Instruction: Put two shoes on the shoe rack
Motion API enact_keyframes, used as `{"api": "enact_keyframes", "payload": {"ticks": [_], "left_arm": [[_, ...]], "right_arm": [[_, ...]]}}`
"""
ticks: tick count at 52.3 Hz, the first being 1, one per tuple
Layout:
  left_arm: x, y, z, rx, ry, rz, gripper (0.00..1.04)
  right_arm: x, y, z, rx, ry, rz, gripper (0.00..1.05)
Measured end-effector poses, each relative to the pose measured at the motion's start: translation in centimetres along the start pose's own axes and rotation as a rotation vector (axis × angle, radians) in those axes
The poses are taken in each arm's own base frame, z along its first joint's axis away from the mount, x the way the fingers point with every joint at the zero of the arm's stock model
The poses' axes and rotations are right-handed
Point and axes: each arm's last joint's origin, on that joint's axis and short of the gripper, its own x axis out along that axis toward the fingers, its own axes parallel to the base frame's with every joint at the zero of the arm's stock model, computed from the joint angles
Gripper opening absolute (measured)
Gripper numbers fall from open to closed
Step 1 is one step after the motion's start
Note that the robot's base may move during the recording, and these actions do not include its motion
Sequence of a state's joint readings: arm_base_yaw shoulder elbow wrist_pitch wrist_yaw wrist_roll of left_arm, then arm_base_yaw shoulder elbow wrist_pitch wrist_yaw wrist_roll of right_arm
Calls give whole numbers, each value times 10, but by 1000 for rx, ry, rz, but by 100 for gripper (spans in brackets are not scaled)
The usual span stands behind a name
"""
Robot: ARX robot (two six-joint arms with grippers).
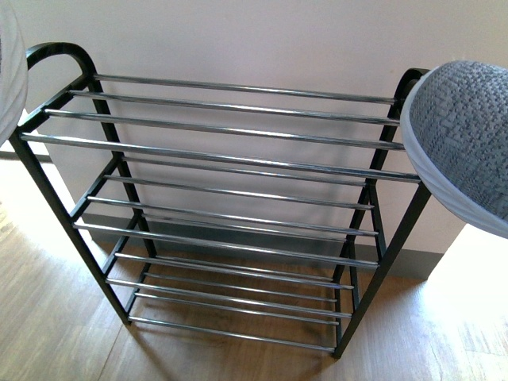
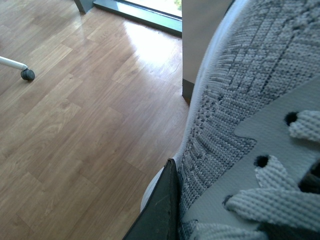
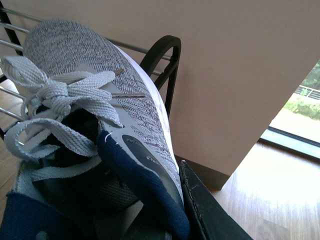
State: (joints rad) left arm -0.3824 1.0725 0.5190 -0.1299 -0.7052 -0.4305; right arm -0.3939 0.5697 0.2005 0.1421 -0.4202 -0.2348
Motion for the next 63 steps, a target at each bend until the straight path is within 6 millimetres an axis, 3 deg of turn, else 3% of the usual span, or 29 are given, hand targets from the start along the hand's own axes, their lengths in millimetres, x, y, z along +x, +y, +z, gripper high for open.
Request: {"api": "enact_keyframes", "payload": {"ticks": [63], "left_arm": [[0,0,0,0,0,-1,2]], "right_arm": [[0,0,0,0,2,-7,1]]}}
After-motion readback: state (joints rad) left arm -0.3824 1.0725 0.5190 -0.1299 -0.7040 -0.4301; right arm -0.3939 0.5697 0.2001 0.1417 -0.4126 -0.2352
